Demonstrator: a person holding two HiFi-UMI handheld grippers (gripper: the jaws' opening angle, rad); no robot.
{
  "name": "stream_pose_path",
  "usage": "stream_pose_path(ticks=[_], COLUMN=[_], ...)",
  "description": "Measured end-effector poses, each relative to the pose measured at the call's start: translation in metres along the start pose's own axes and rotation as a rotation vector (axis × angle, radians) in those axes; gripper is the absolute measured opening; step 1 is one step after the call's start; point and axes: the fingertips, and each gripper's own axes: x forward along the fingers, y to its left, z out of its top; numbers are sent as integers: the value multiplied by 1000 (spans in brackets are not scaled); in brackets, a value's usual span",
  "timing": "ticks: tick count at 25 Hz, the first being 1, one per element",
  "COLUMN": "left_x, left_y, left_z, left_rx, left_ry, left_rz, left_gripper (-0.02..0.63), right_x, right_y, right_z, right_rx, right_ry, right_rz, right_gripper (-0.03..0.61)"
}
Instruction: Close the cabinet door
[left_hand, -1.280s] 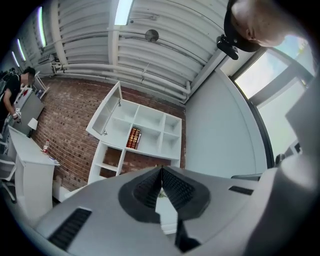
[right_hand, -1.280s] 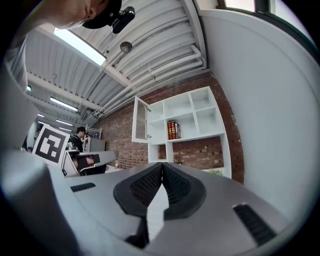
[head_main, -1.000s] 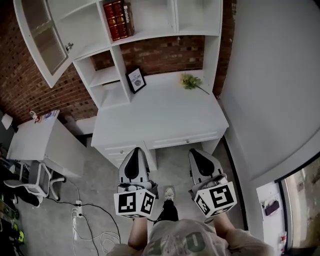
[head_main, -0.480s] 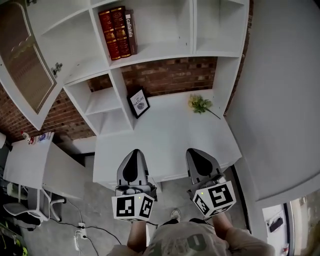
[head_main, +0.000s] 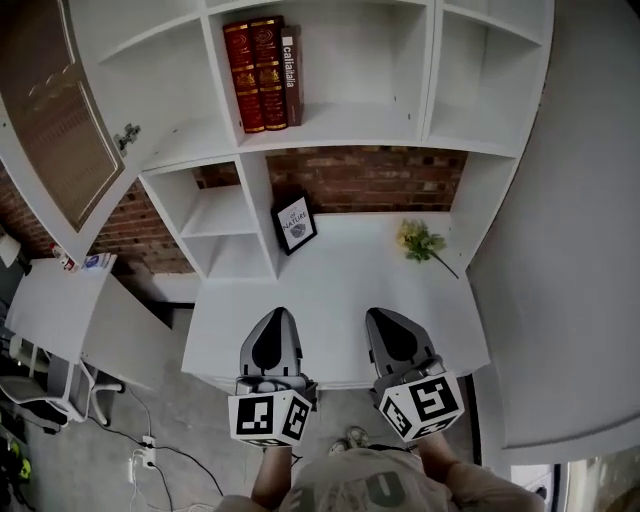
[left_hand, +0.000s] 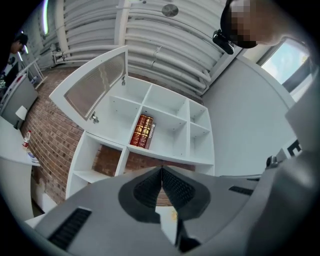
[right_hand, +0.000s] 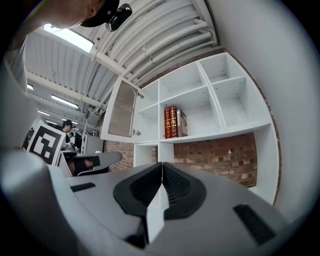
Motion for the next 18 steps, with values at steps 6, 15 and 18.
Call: stream_pose_path(ticks=[6, 15, 18], left_x=[21, 26, 21], left_y=[-10, 9, 34], left_z=[-2, 1, 6], left_rx=[28, 56, 67], left_ry=[-32, -35, -48], left_rz=[42, 147, 189], left_gripper=[15, 15, 15], right_x=[19, 54, 71], right_y=[-30, -26, -7], right_z=[6, -10, -5], right_rx=[13, 65, 48], right_ry=[-34, -13, -34], right_rz=[52, 172, 217], right_gripper=[17, 17, 17])
